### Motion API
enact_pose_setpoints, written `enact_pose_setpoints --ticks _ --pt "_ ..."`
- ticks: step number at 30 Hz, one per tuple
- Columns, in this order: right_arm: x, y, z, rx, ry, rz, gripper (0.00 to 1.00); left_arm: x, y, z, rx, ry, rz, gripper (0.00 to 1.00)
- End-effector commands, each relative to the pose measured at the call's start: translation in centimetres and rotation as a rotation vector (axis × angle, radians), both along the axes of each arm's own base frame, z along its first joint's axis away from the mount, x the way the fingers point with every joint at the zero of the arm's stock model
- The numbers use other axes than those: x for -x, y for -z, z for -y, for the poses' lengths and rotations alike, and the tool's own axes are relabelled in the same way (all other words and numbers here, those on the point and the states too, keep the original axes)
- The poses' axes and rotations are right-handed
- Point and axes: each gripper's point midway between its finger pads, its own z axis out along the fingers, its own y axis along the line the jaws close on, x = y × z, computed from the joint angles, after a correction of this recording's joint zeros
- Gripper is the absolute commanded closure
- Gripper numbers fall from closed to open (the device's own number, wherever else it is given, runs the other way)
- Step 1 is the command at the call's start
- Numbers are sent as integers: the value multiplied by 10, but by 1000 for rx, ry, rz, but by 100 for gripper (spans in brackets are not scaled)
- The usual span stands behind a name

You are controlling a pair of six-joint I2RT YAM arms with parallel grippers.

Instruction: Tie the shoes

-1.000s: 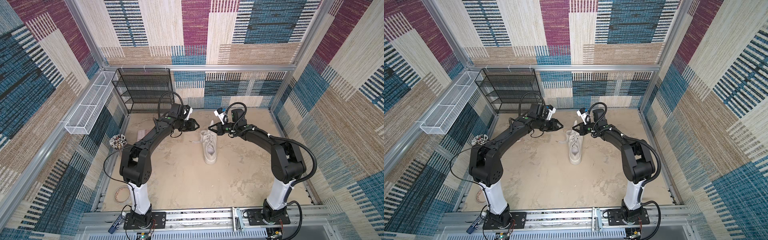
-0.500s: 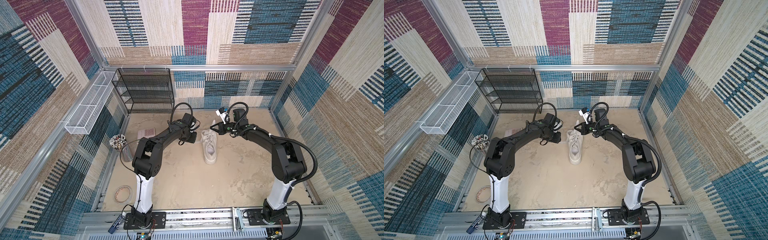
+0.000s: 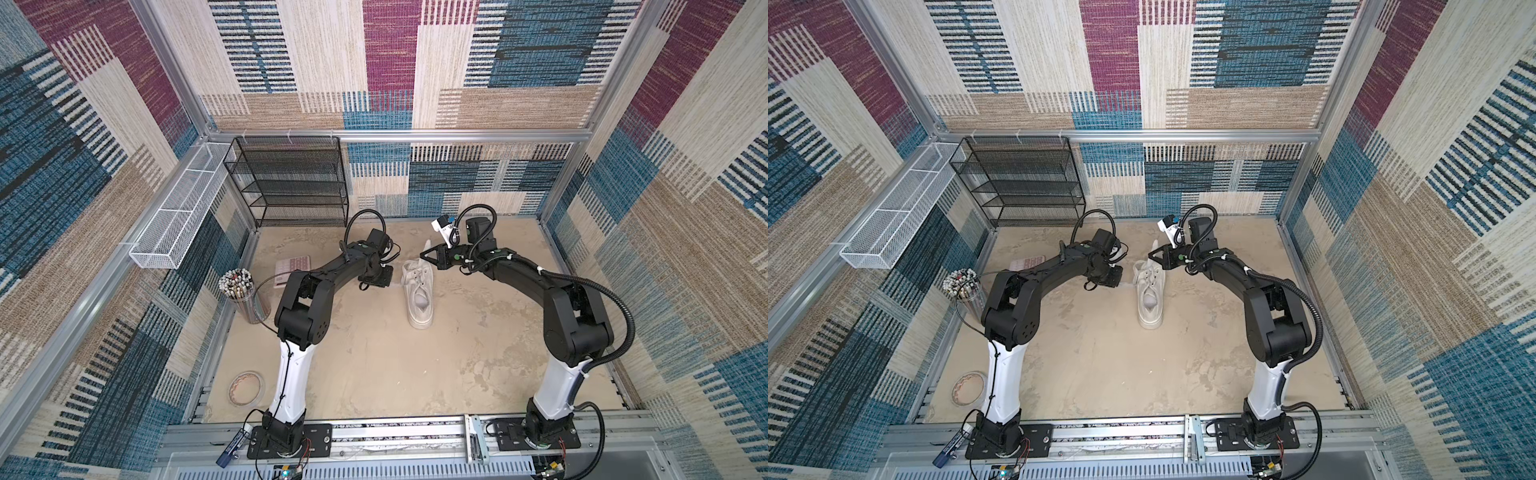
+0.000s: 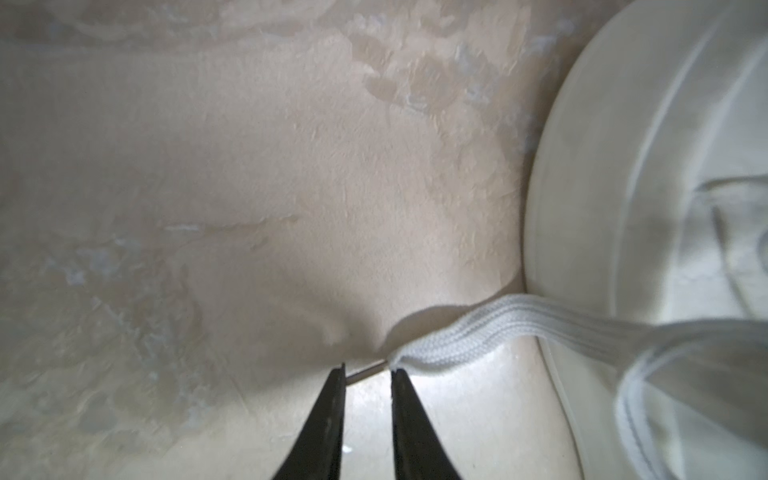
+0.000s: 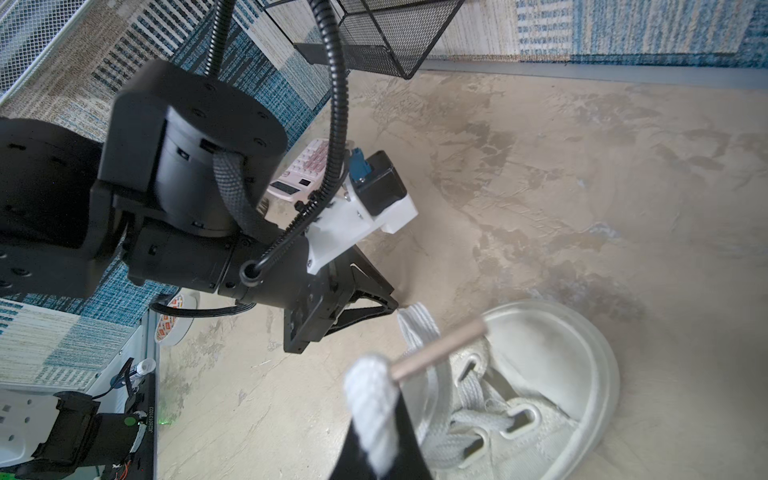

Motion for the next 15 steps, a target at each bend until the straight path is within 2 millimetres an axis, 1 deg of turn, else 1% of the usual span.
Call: enact_pose_setpoints --ticks 1,2,4,6,8,11,15 --pt "0 -1 -1 0 -8 12 100 4 4 2 -3 7 -16 77" --pt "0 -2 -1 -1 -9 12 100 4 5 1 -14 8 -14 75" --pt "0 -3 -1 -4 -10 11 100 5 5 -1 -24 8 -12 67" --pt "1 -2 -1 -5 -11 9 100 6 3 0 -32 11 -4 64" --pt "1 -2 -1 -5 -11 7 100 6 -1 2 -46 28 17 63" --pt "1 -1 -1 -4 -12 6 100 4 -14 11 -27 66 83 63" --pt "1 -1 -1 -5 -13 4 100 6 -19 17 26 74 104 61"
